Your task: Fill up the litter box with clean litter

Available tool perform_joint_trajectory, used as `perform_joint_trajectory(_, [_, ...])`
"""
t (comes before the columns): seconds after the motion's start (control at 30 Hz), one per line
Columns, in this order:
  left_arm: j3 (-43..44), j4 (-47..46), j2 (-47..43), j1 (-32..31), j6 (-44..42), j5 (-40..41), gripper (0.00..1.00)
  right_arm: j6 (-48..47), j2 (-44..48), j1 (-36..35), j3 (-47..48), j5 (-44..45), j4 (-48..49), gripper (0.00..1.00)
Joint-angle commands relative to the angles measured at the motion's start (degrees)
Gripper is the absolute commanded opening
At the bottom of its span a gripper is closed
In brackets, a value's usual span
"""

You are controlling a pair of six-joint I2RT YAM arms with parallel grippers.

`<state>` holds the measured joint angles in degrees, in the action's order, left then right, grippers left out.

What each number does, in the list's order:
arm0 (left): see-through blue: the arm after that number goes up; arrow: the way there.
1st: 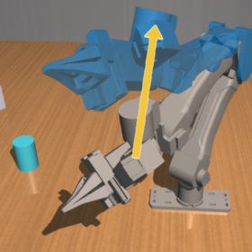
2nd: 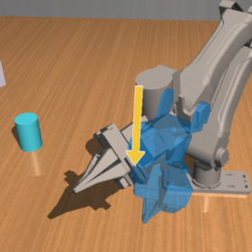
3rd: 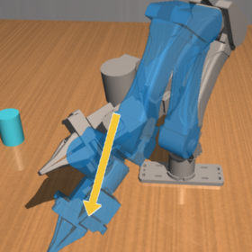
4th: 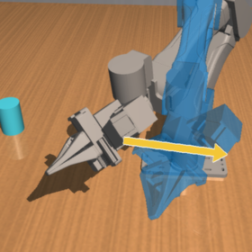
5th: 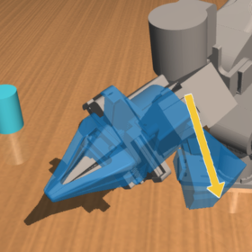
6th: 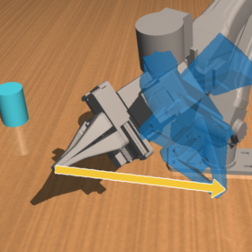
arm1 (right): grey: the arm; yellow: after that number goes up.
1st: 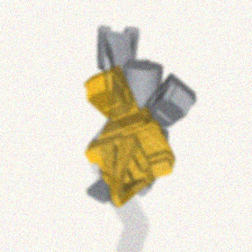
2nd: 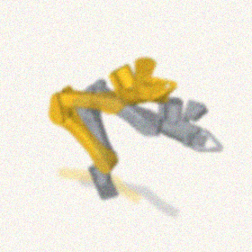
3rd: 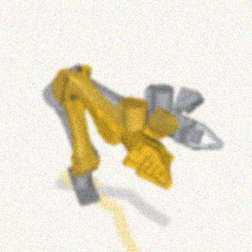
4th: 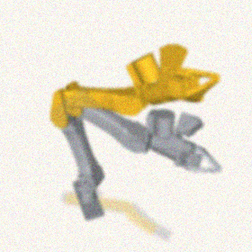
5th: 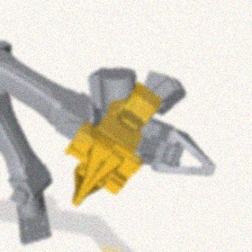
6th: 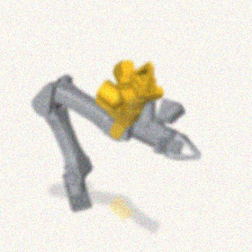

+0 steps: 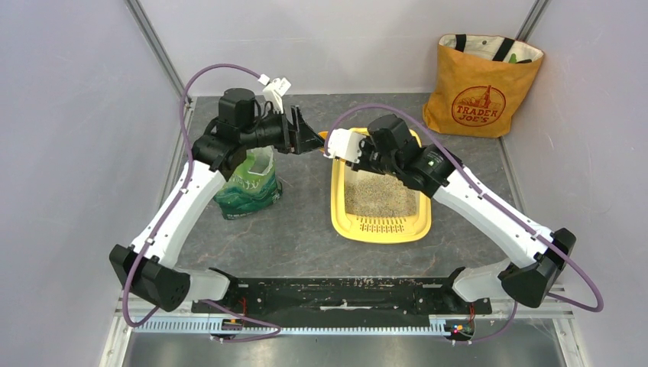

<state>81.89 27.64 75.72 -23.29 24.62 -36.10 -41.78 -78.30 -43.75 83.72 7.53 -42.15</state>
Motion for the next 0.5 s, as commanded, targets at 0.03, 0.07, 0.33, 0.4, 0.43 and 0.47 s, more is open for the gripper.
perform_joint_trajectory(0.03, [-1.99,-3.81,1.61,-0.45,5.89,-1.72,0.57,-3.83,1.1,-2.52,2.15,2.85,2.18,0.0])
perform_joint_trajectory(0.07, [-1.95,-3.9,2.06,-0.44,6.37,-2.46,0.44,-3.91,1.23,-2.85,2.02,3.0,2.56,0.0])
perform_joint_trajectory(0.33, [-2.77,-3.39,1.87,0.23,7.11,-4.38,0.02,0.78,2.15,-3.81,0.17,3.54,5.02,0.77])
perform_joint_trajectory(0.4, [-3.12,-3.57,0.49,1.52,5.75,-2.16,0.02,7.95,2.79,-1.4,1.72,-0.9,2.64,0.95])
perform_joint_trajectory(0.43, [-3.22,-4.31,0.12,2.34,5.53,-2.19,0.02,12.07,2.73,0.49,3.05,-5.73,0.23,0.97])
perform_joint_trajectory(0.47, [-2.94,-4.35,-0.12,3.01,4.96,-1.82,0.02,16.19,2.46,3.02,4.37,-10.26,-1.79,0.97])
